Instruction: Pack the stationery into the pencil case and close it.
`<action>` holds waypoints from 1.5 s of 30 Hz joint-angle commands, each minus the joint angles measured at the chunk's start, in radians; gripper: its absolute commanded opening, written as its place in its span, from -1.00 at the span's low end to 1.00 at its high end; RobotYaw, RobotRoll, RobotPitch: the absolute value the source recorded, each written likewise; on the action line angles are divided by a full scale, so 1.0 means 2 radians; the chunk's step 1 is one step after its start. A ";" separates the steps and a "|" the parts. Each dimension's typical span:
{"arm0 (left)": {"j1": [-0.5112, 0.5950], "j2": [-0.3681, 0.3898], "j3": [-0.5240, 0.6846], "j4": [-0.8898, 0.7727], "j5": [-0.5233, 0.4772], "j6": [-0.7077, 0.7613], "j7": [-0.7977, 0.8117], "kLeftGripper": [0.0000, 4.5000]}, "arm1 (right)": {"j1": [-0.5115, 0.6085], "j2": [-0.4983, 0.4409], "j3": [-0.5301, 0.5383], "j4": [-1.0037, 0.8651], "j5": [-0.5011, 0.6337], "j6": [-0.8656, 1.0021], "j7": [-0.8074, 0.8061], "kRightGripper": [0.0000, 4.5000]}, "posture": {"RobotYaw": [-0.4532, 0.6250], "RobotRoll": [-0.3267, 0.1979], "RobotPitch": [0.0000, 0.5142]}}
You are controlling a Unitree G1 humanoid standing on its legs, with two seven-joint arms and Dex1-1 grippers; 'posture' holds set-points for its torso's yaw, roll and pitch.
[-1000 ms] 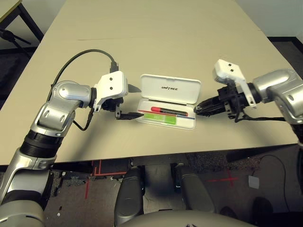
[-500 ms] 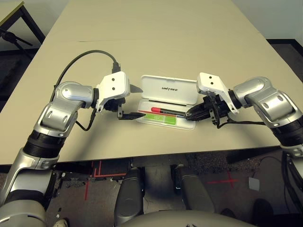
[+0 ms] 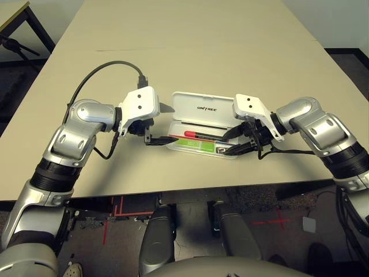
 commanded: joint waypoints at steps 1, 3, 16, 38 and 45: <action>-0.017 0.000 0.000 0.020 0.009 -0.006 0.000 1.00 | -0.010 -0.012 -0.018 0.009 0.017 -0.012 0.026 0.97 | -0.16 0.25 -0.36; -0.031 0.001 0.000 0.043 0.015 -0.015 -0.001 1.00 | -0.016 -0.025 -0.035 0.019 0.033 -0.016 0.048 0.97 | -0.17 0.25 -0.36; -0.130 -0.023 -0.002 0.238 0.062 -0.079 0.010 1.00 | -0.004 -0.107 -0.108 0.108 0.149 -0.083 0.117 0.97 | -0.22 0.25 -0.37; -0.280 -0.073 -0.018 0.563 0.163 -0.227 0.011 -0.99 | 0.021 -0.149 -0.139 0.103 0.204 -0.046 0.117 1.00 | -0.33 0.25 -0.37; -0.307 -0.113 -0.012 0.594 0.169 -0.240 0.022 -0.99 | 0.022 -0.149 -0.143 0.098 0.207 -0.039 0.117 1.00 | -0.35 0.25 -0.38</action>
